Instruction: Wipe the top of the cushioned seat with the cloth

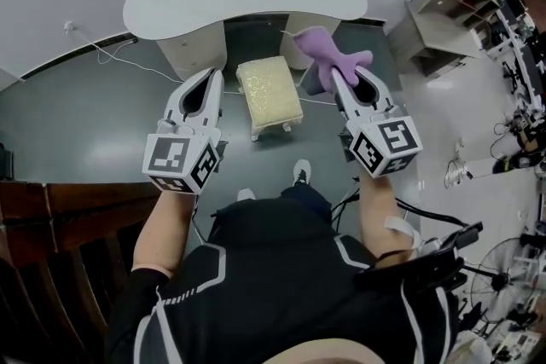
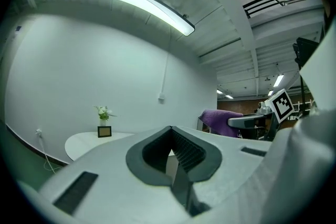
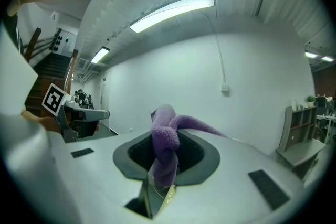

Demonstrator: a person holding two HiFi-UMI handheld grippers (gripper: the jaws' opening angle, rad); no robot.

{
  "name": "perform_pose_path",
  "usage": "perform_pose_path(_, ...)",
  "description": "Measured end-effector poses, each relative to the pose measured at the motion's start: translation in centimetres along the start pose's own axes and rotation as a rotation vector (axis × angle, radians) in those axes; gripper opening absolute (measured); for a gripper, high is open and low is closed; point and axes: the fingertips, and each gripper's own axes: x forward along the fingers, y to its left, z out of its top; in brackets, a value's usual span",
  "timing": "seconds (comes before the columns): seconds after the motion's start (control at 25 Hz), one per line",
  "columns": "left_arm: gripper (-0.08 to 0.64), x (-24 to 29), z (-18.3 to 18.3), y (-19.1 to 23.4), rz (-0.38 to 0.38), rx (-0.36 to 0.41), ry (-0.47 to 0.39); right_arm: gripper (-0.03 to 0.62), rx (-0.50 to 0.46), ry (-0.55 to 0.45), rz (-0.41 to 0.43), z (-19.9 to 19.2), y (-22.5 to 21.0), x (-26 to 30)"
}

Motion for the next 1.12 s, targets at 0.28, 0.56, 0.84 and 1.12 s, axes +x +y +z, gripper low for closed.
perform_pose_path(0.28, 0.003, 4.0, -1.1, 0.5, 0.092, 0.013, 0.006, 0.081, -0.019, -0.002, 0.101, -0.9, -3.7, 3.9)
perform_pose_path(0.56, 0.003, 9.8, 0.2, 0.3, 0.189, 0.01, 0.001, 0.081, -0.039, 0.001, 0.22, 0.8, -8.6, 8.1)
perform_pose_path(0.84, 0.003, 15.0, -0.5, -0.4, 0.235, 0.015, 0.026, 0.081, -0.033, 0.006, 0.301, 0.5, -12.6, 11.2)
perform_pose_path(1.12, 0.003, 18.8, -1.7, -1.1, 0.292, 0.029, 0.072, 0.081, -0.016, 0.025, 0.383, -0.3, -16.4, 13.6)
